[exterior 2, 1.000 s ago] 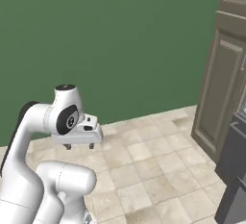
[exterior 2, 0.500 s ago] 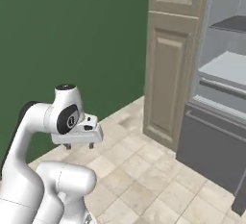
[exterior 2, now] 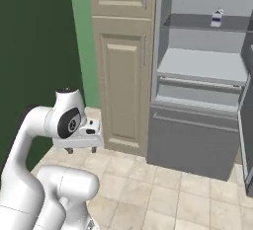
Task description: Take a sugar cube from the saucer and place it inside the coffee. Then, grab milk from the fridge and place it next to the coffee on the counter to sweeten the coffee.
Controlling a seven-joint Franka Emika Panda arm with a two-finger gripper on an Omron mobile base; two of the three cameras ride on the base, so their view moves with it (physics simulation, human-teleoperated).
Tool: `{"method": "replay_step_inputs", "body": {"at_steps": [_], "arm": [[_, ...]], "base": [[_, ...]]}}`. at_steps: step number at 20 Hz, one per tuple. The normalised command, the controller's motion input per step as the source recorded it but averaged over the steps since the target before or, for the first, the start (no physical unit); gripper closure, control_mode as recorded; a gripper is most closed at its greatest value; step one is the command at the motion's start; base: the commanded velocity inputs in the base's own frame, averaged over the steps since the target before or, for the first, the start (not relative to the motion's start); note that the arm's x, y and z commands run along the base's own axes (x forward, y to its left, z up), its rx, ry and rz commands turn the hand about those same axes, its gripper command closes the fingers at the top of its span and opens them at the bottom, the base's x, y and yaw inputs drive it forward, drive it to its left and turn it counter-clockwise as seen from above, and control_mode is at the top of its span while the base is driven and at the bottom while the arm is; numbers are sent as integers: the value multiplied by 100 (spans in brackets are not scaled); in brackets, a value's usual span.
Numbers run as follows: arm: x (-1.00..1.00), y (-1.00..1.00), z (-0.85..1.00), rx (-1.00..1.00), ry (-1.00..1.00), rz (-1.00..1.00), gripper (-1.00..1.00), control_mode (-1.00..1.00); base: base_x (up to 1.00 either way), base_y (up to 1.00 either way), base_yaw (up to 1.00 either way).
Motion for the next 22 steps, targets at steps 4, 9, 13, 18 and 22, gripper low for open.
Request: {"method": "replay_step_inputs", "body": {"at_steps": [4, 9, 13, 18, 22], "arm": [[0, 0, 0, 0, 0, 0, -100, 100], [0, 0, 0, 0, 0, 0, -100, 100], [0, 0, 0, 0, 0, 0, -100, 100], [0, 0, 0, 0, 0, 0, -100, 100], [0, 0, 0, 0, 0, 0, -100, 100]], "base": [[100, 65, -63], [100, -13, -27], [100, -54, -4], [100, -58, 0], [80, -39, 0]]}}
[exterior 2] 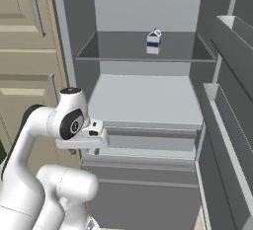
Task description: Take a sugar cube from the saucer and place it inside the coffee. Then, grab milk from the fridge and place it next to the coffee on the counter to sweeten the coffee.
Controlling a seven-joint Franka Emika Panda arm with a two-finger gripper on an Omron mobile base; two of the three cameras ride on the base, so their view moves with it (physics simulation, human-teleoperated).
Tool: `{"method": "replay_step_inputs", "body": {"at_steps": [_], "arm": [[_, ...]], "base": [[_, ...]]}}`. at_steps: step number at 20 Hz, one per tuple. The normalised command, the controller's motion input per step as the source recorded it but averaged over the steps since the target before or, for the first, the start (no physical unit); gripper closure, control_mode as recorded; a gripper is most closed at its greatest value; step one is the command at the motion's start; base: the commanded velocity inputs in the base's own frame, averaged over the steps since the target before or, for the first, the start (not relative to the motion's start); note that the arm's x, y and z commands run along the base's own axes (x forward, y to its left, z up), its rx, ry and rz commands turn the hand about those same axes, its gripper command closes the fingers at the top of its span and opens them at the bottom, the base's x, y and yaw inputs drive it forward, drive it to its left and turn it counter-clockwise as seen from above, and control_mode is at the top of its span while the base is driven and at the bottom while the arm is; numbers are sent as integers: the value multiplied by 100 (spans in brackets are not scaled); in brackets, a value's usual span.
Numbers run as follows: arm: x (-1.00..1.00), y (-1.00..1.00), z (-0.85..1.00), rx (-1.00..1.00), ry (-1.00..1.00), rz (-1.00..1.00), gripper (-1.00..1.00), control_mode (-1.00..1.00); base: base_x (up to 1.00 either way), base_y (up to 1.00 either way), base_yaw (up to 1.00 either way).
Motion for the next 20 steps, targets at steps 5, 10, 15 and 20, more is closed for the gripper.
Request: {"method": "replay_step_inputs", "body": {"at_steps": [5, 10, 15, 20], "arm": [[0, 0, 0, 0, 0, 0, -100, 100], [0, 0, 0, 0, 0, 0, -100, 100], [0, 0, 0, 0, 0, 0, -100, 100], [-1, -1, 86, 5, -44, -3, -100, -100]], "base": [[11, -25, 0], [-9, -69, -3], [0, 6, -2], [0, 0, 0]]}}
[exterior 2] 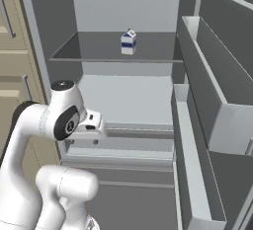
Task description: Take a sugar cube from the saucer and place it inside the coffee. Then, grab milk from the fridge and place it next to the coffee on the counter to sweeten the coffee.
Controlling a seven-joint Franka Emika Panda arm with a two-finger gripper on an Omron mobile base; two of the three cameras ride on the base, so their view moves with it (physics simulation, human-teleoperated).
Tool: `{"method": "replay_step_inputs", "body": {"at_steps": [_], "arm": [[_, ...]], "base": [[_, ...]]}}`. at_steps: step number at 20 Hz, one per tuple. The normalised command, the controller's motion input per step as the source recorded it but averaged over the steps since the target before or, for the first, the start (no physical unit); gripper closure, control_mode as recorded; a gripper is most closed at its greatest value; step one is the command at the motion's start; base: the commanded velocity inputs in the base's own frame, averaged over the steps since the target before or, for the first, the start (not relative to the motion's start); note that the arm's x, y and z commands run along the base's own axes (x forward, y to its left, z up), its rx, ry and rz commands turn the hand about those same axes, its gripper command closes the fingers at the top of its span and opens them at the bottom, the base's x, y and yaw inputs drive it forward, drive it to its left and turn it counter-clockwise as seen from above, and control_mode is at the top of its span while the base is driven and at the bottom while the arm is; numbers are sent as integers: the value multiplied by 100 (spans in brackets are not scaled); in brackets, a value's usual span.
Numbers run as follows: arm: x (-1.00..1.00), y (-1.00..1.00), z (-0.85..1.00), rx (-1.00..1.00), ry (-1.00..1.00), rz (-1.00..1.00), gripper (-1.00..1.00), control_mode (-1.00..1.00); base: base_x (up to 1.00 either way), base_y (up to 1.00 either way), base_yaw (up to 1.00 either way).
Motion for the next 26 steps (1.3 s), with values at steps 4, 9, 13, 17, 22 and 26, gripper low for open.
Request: {"method": "replay_step_inputs", "body": {"at_steps": [4, 9, 13, 17, 22, 26], "arm": [[0, -1, 100, 14, -63, 0, -100, -100], [8, 5, 82, 12, -63, -4, -100, -100], [35, 16, 81, 2, -45, -13, -100, -100], [54, 16, 78, 0, -34, -15, -100, -100], [58, 5, 57, 1, -23, -8, -100, -100], [56, 0, 23, 5, -21, -1, -100, -100]], "base": [[0, 0, 0], [0, 0, 0], [0, 0, 0], [0, 0, 0], [0, 0, 0], [0, 0, 0]]}}
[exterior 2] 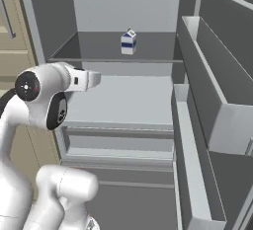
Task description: Take a sugar cube from the saucer and place it inside the coffee. Then, grab milk from the fridge and place it next to the coffee on the counter to sweeten the coffee.
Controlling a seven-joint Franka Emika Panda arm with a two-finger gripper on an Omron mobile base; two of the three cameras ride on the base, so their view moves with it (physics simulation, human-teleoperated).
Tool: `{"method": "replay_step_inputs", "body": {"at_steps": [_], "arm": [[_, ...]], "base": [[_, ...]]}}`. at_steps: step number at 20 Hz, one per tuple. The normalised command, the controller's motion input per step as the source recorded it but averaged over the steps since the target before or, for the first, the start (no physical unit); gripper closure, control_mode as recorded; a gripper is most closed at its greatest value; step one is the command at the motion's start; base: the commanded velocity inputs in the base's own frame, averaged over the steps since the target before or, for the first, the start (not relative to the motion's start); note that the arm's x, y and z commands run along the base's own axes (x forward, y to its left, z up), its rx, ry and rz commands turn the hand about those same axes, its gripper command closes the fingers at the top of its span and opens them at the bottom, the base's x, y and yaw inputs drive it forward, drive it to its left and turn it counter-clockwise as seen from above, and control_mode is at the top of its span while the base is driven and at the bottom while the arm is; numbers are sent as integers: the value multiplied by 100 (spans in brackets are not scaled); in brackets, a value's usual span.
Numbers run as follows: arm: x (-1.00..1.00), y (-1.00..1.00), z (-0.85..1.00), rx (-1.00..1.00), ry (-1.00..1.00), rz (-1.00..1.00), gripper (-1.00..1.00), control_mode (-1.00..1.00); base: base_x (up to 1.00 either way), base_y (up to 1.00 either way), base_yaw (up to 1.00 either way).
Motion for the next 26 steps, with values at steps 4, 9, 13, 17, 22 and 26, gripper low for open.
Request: {"method": "replay_step_inputs", "body": {"at_steps": [4, 9, 13, 17, 22, 26], "arm": [[54, -2, 20, 4, -23, 0, -100, -100], [66, 0, 8, 2, -7, 0, -100, -100], [58, -19, 4, 4, 0, 0, -100, -100], [36, -43, 0, 6, 0, 0, -100, -100], [42, -55, 2, 6, 0, 2, -100, -100], [30, -13, 9, 0, 1, 2, -100, -100]], "base": [[0, 0, 0], [0, 0, 0], [0, 0, 0], [0, 0, 0], [0, 0, 0], [0, 0, 0]]}}
